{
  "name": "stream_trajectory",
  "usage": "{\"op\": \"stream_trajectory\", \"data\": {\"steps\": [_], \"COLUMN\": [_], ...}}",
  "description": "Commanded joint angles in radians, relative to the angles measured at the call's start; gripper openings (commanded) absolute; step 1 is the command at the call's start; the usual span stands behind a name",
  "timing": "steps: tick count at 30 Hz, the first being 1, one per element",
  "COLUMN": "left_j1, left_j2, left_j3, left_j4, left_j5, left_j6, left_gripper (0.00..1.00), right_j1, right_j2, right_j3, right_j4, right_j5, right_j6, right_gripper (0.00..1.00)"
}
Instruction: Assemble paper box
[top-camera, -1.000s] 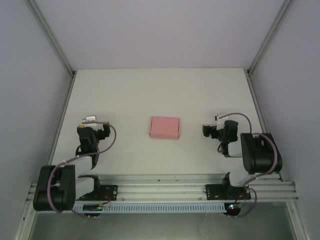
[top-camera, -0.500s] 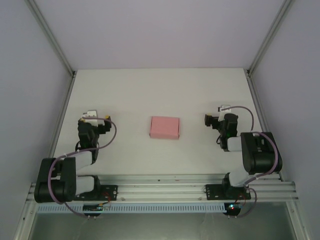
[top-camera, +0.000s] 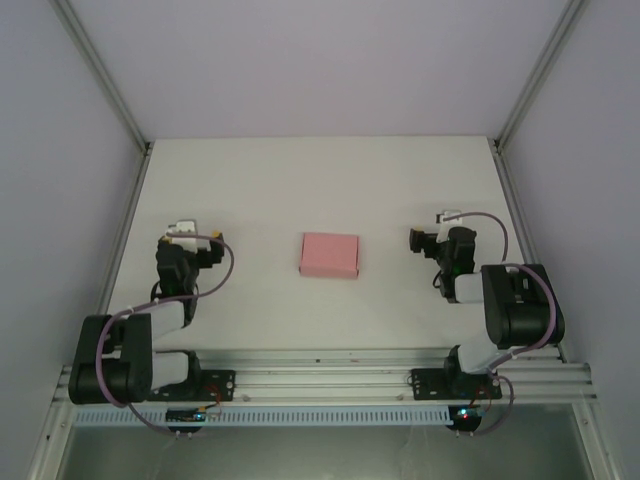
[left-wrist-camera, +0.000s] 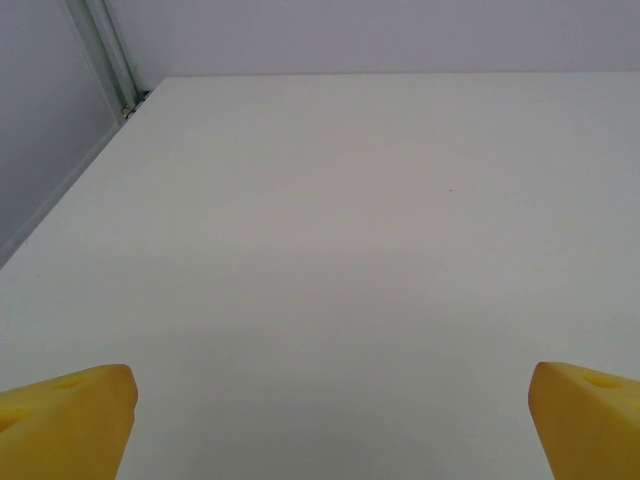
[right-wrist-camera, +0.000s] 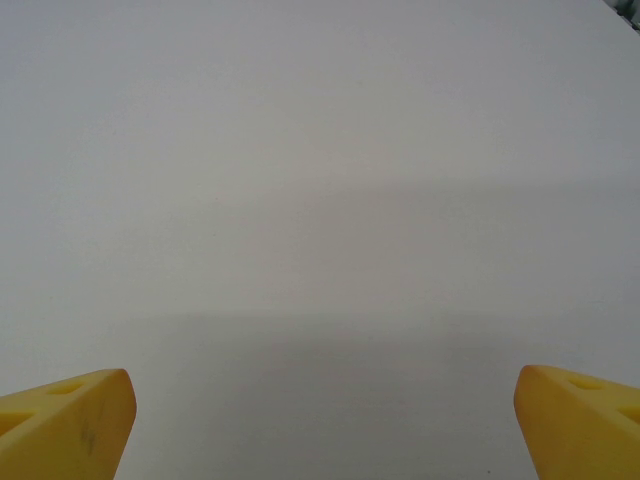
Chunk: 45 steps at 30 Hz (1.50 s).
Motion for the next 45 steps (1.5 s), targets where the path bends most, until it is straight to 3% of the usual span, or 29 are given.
{"op": "stream_trajectory", "data": {"steps": [1, 5, 8, 9, 10, 13, 15, 19, 45], "left_j1": [0.007, 0.012, 0.012, 0.012, 0.012, 0.013, 0.014, 0.014, 0.016], "left_j2": [0.041, 0.113, 0.312, 0.312, 0.253, 0.294, 0.267, 0.278, 0.283], "left_j3": [0.028, 0.019, 0.016, 0.029, 0.058, 0.069, 0.095, 0.130, 0.136], "left_j4": [0.063, 0.162, 0.396, 0.363, 0.204, 0.257, 0.154, 0.108, 0.104], "left_j5": [0.005, 0.014, 0.024, 0.028, 0.029, 0.032, 0.011, 0.008, 0.013], "left_j6": [0.029, 0.010, 0.014, 0.015, 0.008, 0.014, 0.003, 0.003, 0.001], "left_gripper": [1.00, 1.00, 1.00, 1.00, 1.00, 1.00, 1.00, 0.99, 1.00], "right_j1": [-0.003, -0.003, -0.003, -0.003, -0.003, -0.003, -0.004, -0.003, -0.004], "right_j2": [-0.004, -0.004, -0.004, -0.004, -0.004, -0.004, -0.004, -0.004, -0.004], "right_j3": [0.008, 0.008, 0.009, 0.007, 0.008, 0.008, 0.008, 0.008, 0.009], "right_j4": [0.009, 0.009, 0.011, 0.011, 0.013, 0.008, 0.010, 0.007, 0.008], "right_j5": [0.019, 0.019, 0.019, 0.019, 0.019, 0.018, 0.018, 0.018, 0.018], "right_j6": [0.009, 0.009, 0.009, 0.010, 0.010, 0.010, 0.010, 0.009, 0.010], "right_gripper": [0.99, 0.99, 0.99, 0.99, 0.99, 0.99, 0.99, 0.99, 0.99]}}
